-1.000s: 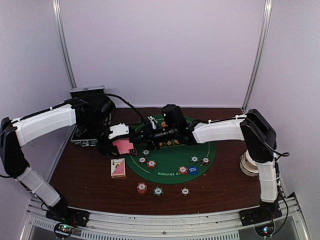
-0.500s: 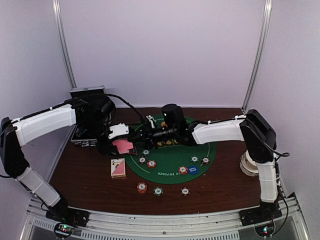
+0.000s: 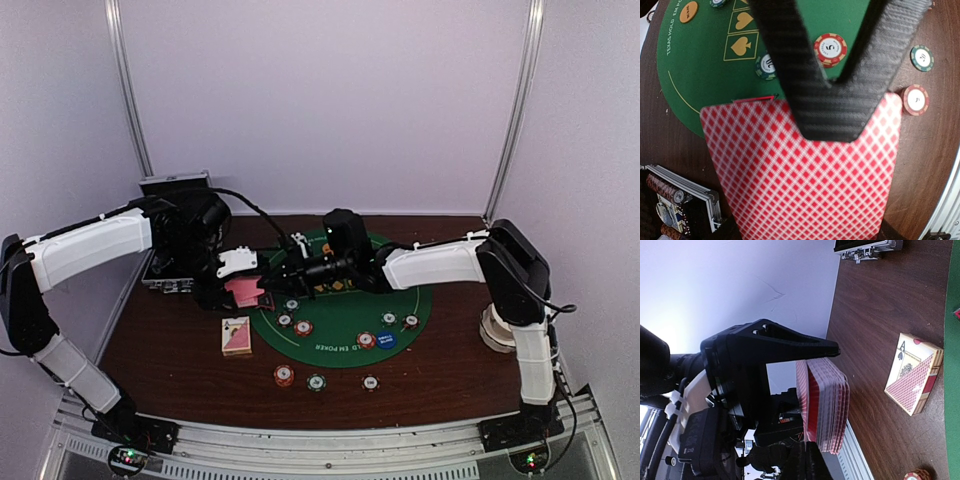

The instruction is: Distribute texas hold em gaming equipment

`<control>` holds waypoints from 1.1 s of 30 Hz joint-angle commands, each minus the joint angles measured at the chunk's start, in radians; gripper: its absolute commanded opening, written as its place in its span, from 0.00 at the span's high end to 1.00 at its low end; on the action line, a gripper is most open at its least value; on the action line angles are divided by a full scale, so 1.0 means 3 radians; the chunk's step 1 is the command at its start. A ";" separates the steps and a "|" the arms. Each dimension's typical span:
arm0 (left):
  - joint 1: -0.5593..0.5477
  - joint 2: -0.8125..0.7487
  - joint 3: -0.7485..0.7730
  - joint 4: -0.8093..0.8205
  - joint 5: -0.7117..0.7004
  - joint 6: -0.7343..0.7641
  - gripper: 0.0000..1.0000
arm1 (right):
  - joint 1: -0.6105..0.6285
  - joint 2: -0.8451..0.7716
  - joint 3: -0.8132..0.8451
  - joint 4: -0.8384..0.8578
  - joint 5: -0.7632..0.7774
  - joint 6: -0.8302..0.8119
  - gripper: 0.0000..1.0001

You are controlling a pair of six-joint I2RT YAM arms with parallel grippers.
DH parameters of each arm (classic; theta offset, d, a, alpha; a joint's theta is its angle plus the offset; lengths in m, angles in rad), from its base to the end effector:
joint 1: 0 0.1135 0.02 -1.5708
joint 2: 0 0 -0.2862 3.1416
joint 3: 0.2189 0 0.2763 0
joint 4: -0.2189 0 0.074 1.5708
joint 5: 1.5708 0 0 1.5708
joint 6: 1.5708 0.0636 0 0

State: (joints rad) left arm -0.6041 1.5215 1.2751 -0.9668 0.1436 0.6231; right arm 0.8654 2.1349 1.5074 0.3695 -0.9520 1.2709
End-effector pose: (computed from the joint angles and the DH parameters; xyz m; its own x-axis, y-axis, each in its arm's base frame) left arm 0.2664 -0.1950 0.2635 -0.2739 0.8908 -0.3625 0.9399 0.3278 0.0954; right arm 0.3066 0.4400 0.2173 -0.9586 -0.2710 -0.0871 -0.1233 0.1195 0.9851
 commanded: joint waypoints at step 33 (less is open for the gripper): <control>0.0165 -0.0182 -0.0108 -0.0093 -0.0056 -0.0031 0.90 | -0.0502 0.0744 0.1039 -0.1378 0.0256 -0.0999 1.00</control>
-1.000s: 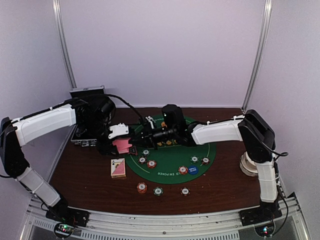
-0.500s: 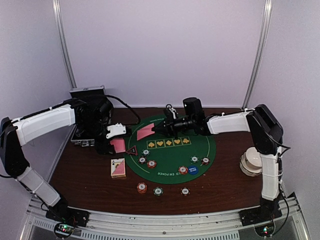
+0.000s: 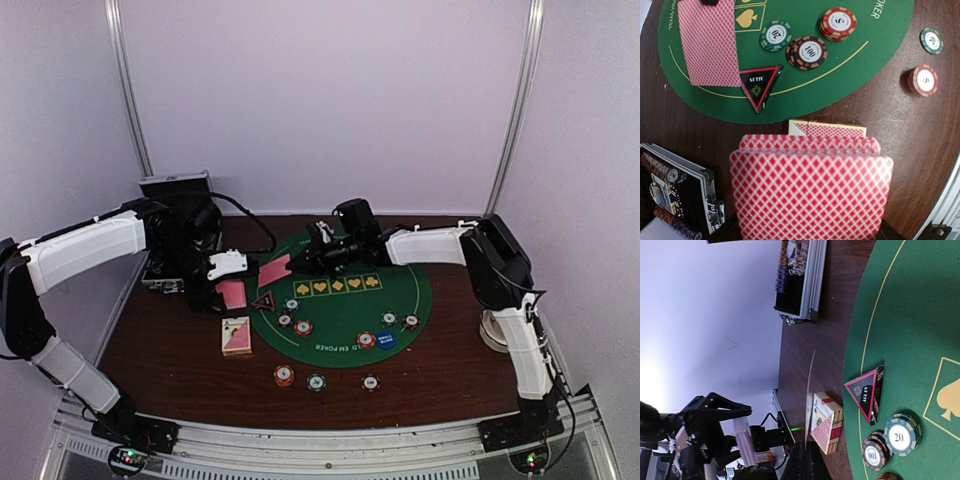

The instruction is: Distribute texas hold em gaming equipment

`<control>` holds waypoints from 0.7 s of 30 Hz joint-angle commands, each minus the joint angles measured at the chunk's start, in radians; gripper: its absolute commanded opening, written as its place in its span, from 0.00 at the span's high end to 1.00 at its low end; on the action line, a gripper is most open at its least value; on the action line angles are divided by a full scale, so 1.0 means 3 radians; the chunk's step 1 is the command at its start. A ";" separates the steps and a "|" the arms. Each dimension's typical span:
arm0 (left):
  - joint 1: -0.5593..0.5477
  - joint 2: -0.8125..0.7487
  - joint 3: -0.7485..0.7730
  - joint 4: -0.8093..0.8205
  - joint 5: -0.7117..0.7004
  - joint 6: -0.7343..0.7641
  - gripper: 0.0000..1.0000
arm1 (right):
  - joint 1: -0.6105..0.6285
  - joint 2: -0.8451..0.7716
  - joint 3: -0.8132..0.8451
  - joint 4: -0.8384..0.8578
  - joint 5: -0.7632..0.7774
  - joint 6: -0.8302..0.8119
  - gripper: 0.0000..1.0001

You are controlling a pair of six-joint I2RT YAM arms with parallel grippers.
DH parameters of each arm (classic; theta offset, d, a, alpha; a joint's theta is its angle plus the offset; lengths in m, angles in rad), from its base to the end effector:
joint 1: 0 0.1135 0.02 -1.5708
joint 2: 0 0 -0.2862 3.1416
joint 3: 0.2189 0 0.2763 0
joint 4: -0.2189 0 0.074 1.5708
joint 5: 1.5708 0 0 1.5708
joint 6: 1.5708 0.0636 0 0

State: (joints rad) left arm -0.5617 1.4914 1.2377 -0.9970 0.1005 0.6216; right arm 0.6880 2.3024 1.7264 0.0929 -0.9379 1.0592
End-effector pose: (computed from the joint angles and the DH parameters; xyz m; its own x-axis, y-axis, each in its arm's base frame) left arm 0.2646 -0.1740 0.2589 -0.3289 0.8916 -0.3113 0.9204 0.3765 0.1058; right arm 0.4069 0.4009 0.1780 -0.9842 -0.1413 -0.1069 -0.1410 0.2589 0.9555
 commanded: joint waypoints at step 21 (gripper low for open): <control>0.0024 -0.0116 -0.0020 0.0005 0.0119 -0.0022 0.92 | 0.0182 0.0142 0.0952 -0.2017 0.1190 -0.1489 0.33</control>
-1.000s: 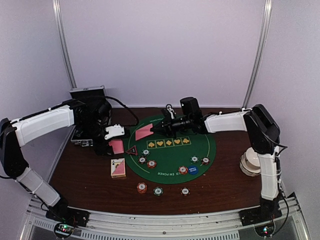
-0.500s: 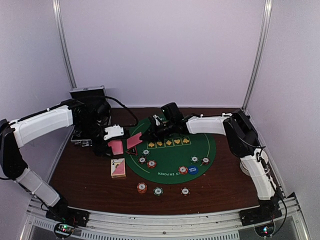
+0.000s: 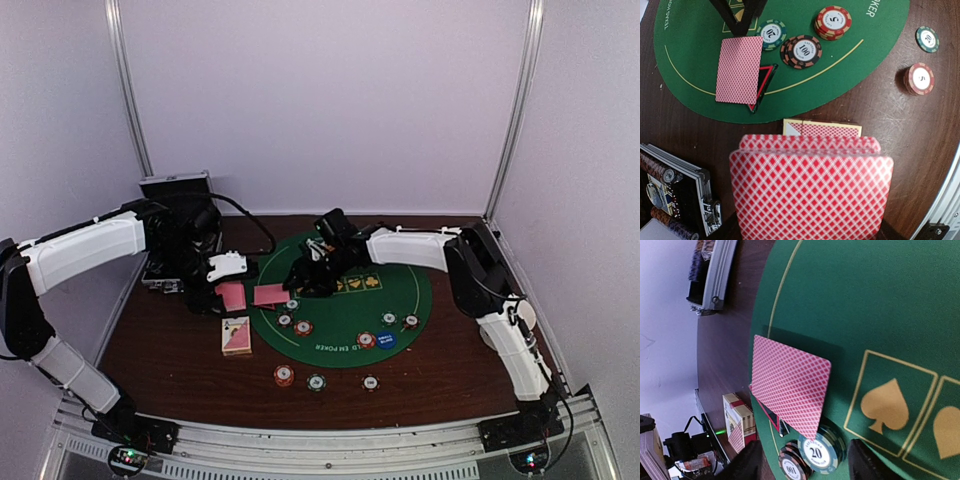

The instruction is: Distribute texas hold em gaming equipment

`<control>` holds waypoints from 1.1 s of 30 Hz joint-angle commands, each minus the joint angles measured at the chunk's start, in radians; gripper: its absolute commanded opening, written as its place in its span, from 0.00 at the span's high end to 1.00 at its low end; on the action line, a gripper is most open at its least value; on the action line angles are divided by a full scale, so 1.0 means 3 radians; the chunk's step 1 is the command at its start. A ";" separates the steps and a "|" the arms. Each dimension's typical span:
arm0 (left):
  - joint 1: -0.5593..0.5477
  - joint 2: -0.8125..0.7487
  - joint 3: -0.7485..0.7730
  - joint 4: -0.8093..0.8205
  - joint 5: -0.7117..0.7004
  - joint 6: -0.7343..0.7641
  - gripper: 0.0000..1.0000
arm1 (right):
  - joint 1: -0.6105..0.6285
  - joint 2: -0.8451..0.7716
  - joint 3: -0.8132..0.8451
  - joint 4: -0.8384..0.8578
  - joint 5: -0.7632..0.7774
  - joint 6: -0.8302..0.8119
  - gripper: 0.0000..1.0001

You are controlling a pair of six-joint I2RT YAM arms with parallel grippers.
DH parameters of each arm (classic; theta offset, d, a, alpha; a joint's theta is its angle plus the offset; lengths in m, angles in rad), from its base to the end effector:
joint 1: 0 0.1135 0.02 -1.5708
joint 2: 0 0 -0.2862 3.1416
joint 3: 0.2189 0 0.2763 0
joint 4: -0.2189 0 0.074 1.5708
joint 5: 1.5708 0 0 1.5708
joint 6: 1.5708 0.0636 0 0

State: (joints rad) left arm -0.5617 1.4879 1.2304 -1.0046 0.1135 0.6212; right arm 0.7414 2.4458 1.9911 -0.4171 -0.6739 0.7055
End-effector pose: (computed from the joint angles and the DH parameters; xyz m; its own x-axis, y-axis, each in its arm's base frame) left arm 0.2620 -0.1734 0.2573 -0.3307 0.8914 -0.3099 0.9233 0.3736 0.0891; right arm 0.4068 0.4263 0.1377 -0.9640 -0.1957 -0.1801 -0.2611 0.5675 0.7809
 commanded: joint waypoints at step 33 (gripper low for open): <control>0.0026 0.0061 0.0385 -0.0041 0.0257 -0.0282 0.93 | 0.0513 -0.1053 -0.1534 0.2679 -0.0662 0.1578 0.22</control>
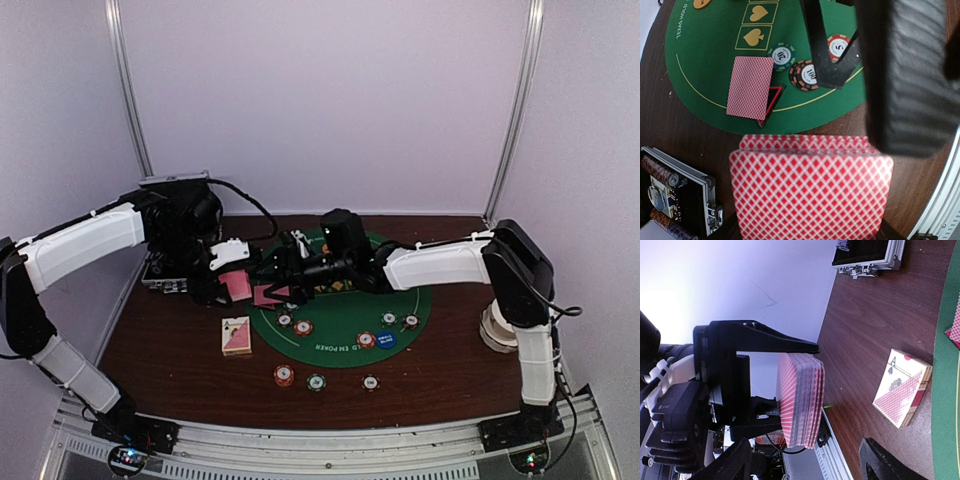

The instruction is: Distribute texas hold em gaming equipment

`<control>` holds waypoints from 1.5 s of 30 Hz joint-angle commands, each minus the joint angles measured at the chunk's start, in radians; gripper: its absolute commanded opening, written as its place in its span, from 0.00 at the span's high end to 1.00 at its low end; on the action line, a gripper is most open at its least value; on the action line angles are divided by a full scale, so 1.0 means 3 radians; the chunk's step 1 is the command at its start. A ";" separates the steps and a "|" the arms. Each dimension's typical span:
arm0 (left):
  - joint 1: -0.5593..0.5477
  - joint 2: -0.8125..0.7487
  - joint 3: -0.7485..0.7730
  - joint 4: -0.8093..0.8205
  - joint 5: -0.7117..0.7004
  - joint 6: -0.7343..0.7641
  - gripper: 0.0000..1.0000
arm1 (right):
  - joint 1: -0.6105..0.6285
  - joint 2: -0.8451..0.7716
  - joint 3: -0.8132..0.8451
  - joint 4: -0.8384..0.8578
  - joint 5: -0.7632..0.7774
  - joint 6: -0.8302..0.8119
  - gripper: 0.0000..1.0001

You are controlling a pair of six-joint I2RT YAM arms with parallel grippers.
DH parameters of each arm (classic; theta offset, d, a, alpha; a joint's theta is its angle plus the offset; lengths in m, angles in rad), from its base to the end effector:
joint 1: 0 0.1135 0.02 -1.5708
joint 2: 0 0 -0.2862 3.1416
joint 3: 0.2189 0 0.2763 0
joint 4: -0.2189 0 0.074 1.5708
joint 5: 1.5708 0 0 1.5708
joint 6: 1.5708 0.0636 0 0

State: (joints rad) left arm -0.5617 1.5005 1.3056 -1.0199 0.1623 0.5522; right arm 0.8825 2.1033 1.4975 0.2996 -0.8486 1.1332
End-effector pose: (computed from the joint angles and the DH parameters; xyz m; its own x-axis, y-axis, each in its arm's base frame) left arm 0.2686 -0.1812 0.2774 -0.3746 0.8474 -0.3762 0.9042 0.4237 0.0539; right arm 0.3010 0.4411 0.2208 -0.9552 -0.2188 -0.1992 -0.2355 0.1547 0.9595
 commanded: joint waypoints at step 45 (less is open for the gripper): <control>0.0025 -0.0023 0.0148 -0.0031 0.0101 -0.0033 0.95 | -0.0052 0.0403 0.0483 -0.0349 -0.0111 -0.0132 0.43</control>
State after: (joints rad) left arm -0.5617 1.5074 1.3300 -1.0332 0.1791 0.5434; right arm 0.8951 2.2608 1.6711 0.2977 -0.9020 1.1473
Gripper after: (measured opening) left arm 0.665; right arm 0.579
